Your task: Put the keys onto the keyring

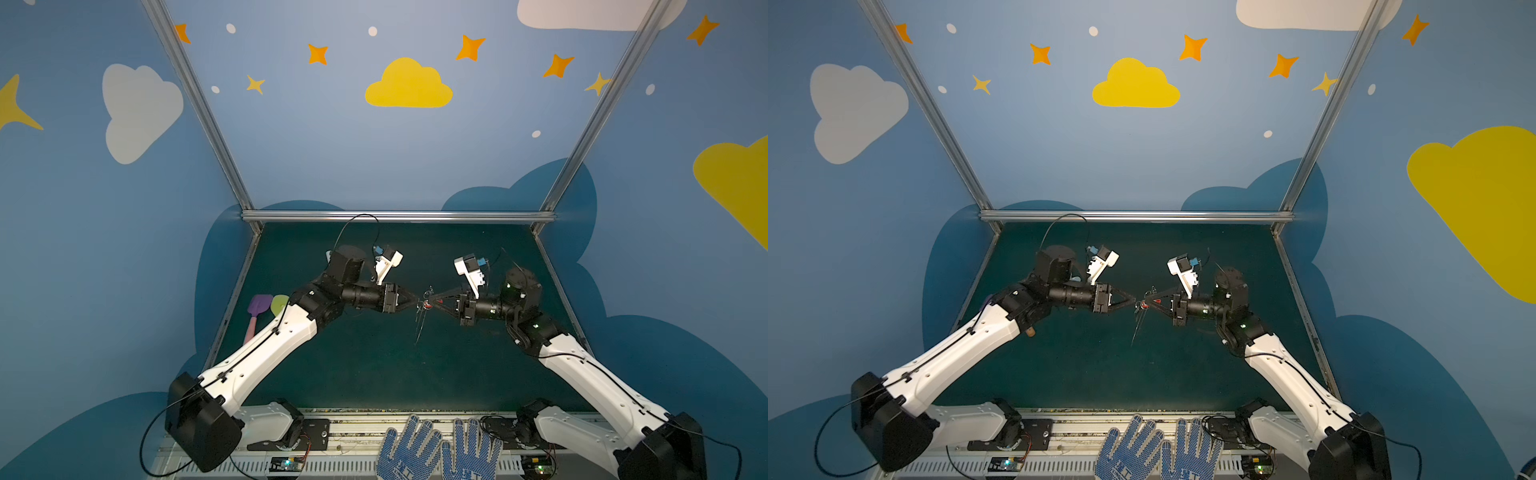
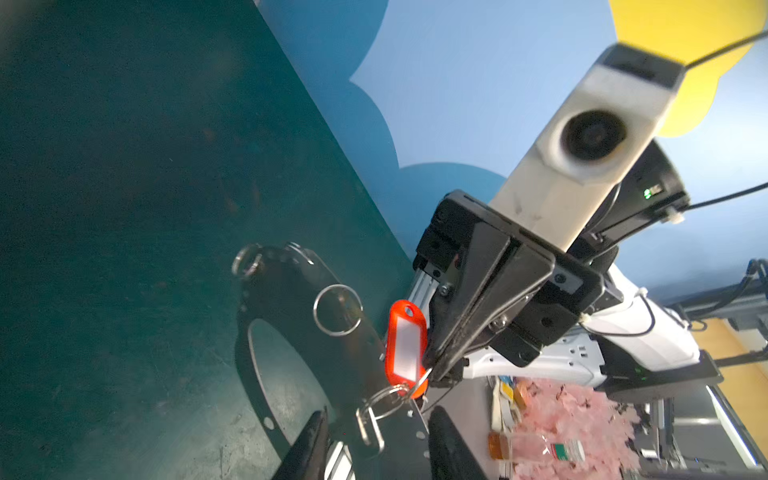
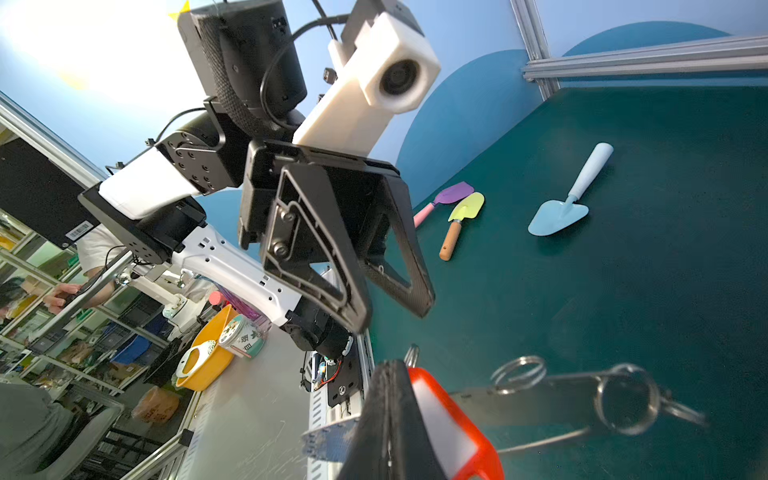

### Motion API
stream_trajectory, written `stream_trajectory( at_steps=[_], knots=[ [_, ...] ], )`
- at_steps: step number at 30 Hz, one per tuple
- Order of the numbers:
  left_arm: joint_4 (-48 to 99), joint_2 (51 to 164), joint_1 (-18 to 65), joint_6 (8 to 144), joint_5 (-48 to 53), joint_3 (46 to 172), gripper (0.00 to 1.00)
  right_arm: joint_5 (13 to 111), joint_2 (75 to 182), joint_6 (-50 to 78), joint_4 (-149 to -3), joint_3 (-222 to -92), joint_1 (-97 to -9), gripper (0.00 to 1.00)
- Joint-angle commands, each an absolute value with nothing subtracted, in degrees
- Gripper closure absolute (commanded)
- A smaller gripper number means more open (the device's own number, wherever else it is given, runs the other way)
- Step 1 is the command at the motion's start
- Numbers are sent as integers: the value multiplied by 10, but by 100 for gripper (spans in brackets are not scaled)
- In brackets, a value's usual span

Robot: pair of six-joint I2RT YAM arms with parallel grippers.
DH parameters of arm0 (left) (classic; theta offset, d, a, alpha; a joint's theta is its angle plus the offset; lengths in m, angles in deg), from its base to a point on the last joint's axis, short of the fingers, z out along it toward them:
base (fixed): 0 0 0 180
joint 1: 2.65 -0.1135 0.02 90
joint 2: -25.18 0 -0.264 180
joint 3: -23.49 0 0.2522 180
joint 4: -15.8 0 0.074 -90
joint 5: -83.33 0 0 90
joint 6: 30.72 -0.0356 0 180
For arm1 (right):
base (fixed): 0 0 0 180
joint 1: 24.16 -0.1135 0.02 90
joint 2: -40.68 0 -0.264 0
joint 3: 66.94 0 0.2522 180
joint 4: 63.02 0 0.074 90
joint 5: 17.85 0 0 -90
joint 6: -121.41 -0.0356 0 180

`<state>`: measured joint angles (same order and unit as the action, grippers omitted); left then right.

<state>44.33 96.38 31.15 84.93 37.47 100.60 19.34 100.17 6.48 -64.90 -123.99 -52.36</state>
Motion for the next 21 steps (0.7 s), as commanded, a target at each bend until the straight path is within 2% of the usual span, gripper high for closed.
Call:
stream_trajectory(
  at_steps=[1, 7, 21],
  knots=[
    [401, 952, 308, 872, 362, 991, 55, 187, 989, 49, -601, -1246, -525, 100],
    [383, 978, 309, 883, 392, 991, 51, 174, 997, 24, -561, -1243, -526, 100],
    [292, 1000, 318, 913, 468, 986, 53, 163, 999, 17, -536, -1236, -526, 100]
  ],
)
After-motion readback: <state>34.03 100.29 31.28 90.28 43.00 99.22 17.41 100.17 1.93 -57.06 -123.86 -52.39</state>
